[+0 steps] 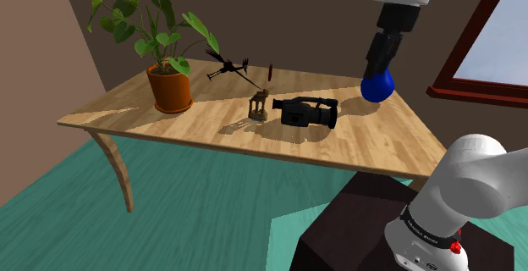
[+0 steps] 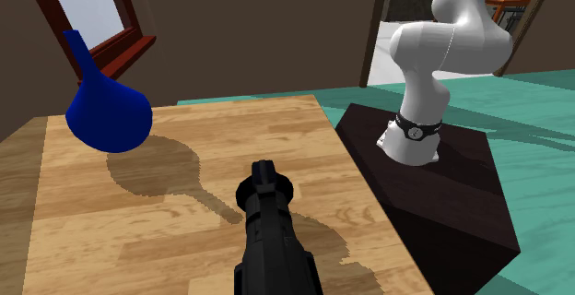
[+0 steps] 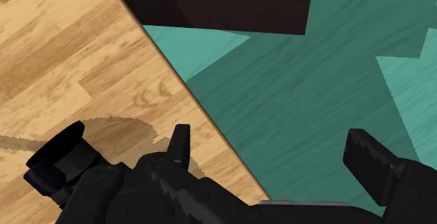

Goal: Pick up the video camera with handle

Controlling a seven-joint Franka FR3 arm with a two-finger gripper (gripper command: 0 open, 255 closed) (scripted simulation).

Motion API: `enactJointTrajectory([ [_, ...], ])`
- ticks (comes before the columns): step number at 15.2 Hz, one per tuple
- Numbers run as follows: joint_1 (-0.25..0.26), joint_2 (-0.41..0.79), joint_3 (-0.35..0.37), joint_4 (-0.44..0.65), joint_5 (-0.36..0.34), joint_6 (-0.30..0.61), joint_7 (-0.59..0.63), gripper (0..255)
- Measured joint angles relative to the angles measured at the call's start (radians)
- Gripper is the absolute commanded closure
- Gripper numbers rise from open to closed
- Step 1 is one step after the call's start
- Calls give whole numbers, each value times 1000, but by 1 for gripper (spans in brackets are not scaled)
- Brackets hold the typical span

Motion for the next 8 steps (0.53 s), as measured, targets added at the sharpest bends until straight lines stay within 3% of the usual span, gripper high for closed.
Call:
enactJointTrajectory([
  [8, 9, 117, -87, -41, -81, 141, -175, 0],
])
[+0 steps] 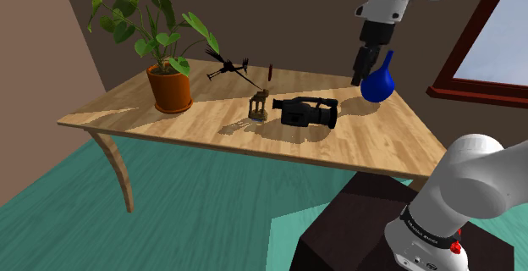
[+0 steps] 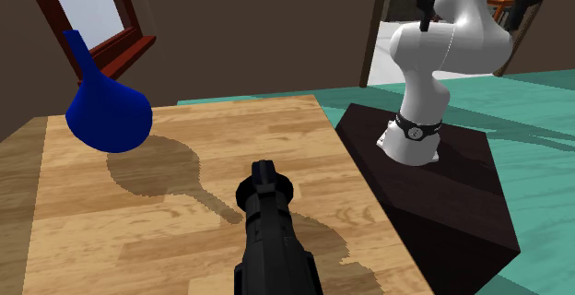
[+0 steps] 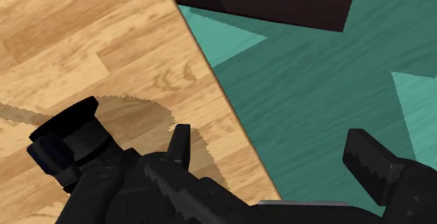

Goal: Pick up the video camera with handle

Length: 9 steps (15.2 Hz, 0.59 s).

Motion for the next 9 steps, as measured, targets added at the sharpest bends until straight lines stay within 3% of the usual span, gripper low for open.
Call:
enactJointTrajectory([
  [9, 19, 264, -119, 39, -73, 214, -249, 0],
])
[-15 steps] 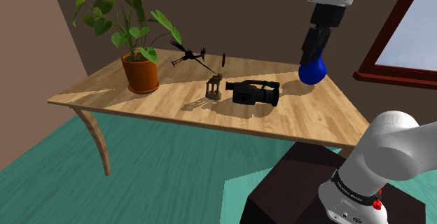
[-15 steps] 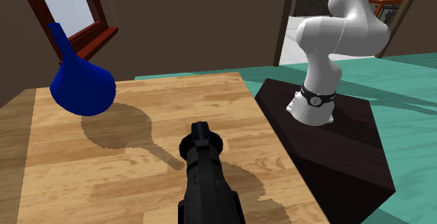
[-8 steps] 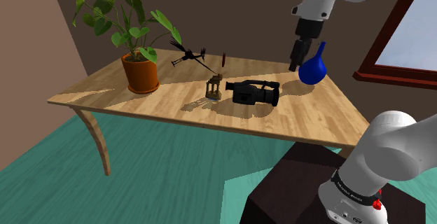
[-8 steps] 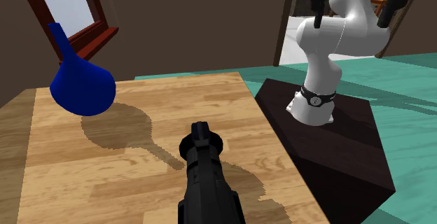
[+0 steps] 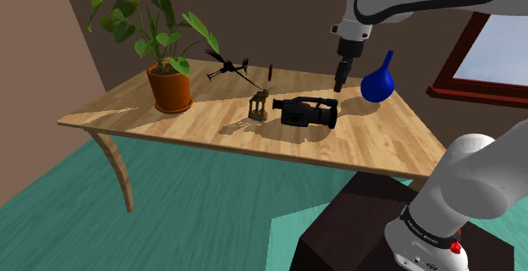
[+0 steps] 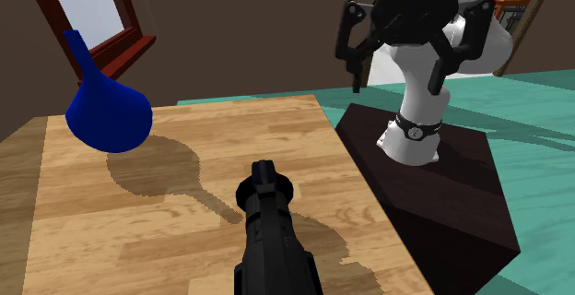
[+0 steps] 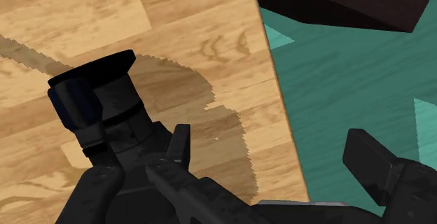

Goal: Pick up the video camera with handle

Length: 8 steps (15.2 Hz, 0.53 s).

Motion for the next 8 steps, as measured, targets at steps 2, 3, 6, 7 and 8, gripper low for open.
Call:
enactJointTrajectory([
  [2, 5, 71, -23, 30, -5, 40, -55, 0],
  [3, 7, 107, -36, 48, -6, 57, -84, 0],
  [6, 13, 212, -62, 95, -2, 113, -163, 0],
  [7, 17, 248, -67, 116, 2, 128, -185, 0],
  [8, 20, 285, -72, 129, 7, 150, -208, 0],
])
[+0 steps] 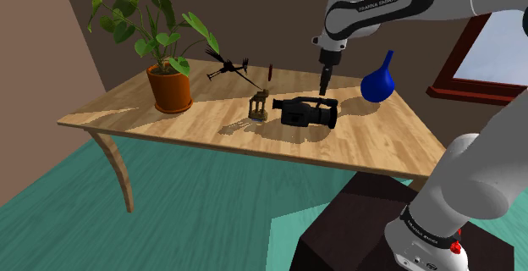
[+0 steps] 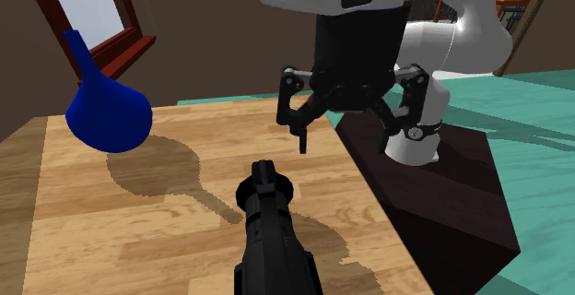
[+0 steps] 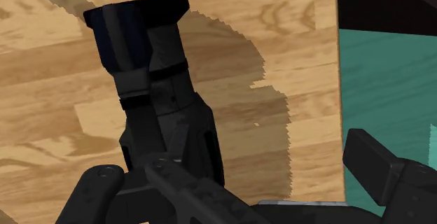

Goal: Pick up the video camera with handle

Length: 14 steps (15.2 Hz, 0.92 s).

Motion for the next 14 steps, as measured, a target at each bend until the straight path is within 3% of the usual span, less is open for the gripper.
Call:
enactJointTrajectory([
  [8, -20, 331, -28, 233, 66, 90, -217, 0],
  [14, -30, 396, -25, 237, 82, 151, -252, 0],
])
